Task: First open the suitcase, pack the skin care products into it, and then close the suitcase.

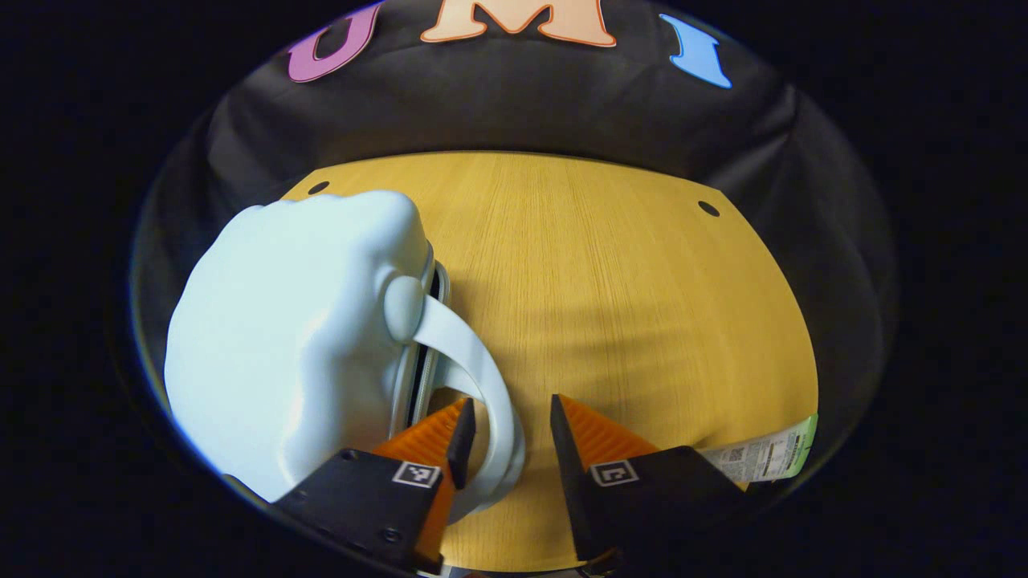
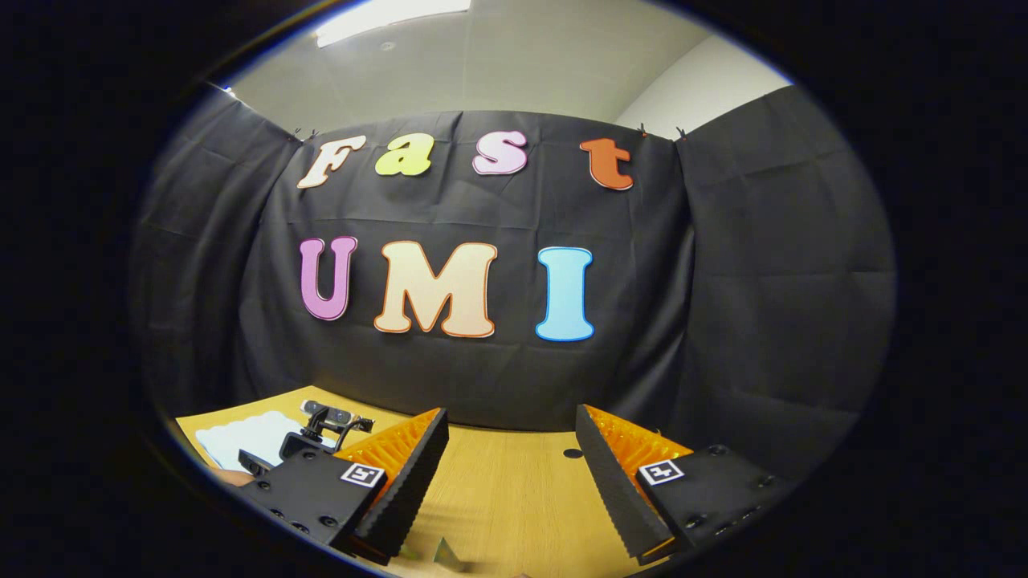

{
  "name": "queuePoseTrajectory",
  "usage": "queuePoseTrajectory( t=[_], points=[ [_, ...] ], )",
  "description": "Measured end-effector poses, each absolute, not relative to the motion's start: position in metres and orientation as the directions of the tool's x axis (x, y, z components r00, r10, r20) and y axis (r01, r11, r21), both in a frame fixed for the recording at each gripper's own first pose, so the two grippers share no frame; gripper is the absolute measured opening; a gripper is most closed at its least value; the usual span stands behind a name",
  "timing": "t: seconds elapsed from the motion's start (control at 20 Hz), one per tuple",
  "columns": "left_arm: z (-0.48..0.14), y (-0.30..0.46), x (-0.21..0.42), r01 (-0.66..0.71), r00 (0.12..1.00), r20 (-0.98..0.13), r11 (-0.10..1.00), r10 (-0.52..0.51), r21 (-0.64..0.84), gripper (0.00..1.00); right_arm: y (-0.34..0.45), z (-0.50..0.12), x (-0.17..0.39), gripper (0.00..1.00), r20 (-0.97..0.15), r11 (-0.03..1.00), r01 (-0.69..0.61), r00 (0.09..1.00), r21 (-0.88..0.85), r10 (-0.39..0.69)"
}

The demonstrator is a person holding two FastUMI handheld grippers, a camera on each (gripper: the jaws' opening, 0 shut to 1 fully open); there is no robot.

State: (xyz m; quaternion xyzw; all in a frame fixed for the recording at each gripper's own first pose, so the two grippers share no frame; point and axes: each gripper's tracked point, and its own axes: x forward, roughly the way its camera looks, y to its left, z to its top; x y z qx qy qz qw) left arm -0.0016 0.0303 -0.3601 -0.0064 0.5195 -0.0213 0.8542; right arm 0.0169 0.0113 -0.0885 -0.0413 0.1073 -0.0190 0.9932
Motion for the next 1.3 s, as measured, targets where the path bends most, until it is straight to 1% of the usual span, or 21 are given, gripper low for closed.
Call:
queuePoseTrajectory(
  t=[0.05, 0.1, 0.15, 0.25, 0.3, 0.5, 0.65, 0.85, 1.05, 1.3],
  points=[
    [-0.364, 0.031, -0.003, 0.030, 0.446, -0.894, 0.999, -0.042, -0.032, 0.44, 0.010, -0.091, 0.018, 0.99, -0.216, 0.996, 0.032, 0.975, -0.079, -0.049],
    [-0.364, 0.033, -0.003, 0.040, 0.441, -0.896, 0.999, -0.044, -0.029, 0.27, 0.009, -0.091, 0.019, 0.99, -0.218, 0.997, 0.034, 0.975, -0.074, -0.049],
    [-0.364, 0.037, -0.002, 0.039, 0.442, -0.896, 0.999, -0.037, -0.022, 0.25, 0.008, -0.092, 0.019, 0.99, -0.217, 0.997, 0.035, 0.975, -0.069, -0.049],
    [-0.362, 0.036, -0.002, 0.038, 0.435, -0.899, 0.998, -0.059, -0.047, 0.12, 0.008, -0.092, 0.021, 0.99, -0.211, 0.997, 0.031, 0.976, -0.064, -0.044],
    [-0.358, 0.035, -0.002, 0.045, 0.436, -0.898, 0.998, -0.064, -0.049, 0.08, 0.009, -0.091, 0.023, 0.99, -0.204, 0.997, 0.028, 0.978, -0.065, -0.041],
    [-0.341, 0.031, 0.004, 0.079, 0.475, -0.880, 0.997, -0.014, 0.027, 0.06, 0.012, -0.093, 0.027, 0.99, -0.192, 0.999, 0.016, 0.981, -0.051, -0.026],
    [-0.326, 0.033, 0.007, 0.070, 0.505, -0.863, 0.997, -0.015, 0.024, 0.03, 0.012, -0.093, 0.029, 0.99, -0.188, 0.999, 0.014, 0.982, -0.030, -0.019],
    [-0.300, 0.032, 0.008, 0.062, 0.527, -0.849, 0.998, -0.017, 0.018, 0.03, 0.020, -0.093, 0.031, 0.99, -0.179, 1.000, -0.006, 0.984, -0.021, 0.003],
    [-0.258, 0.045, 0.026, 0.074, 0.592, -0.806, 0.997, -0.021, 0.029, 0.03, 0.026, -0.093, 0.032, 0.99, -0.173, 1.000, -0.025, 0.985, -0.009, 0.023],
    [-0.202, 0.074, 0.039, 0.052, 0.653, -0.756, 0.998, -0.050, -0.021, 0.02, 0.036, -0.095, 0.034, 0.99, -0.176, 0.999, -0.038, 0.984, 0.008, 0.039]
  ],
)
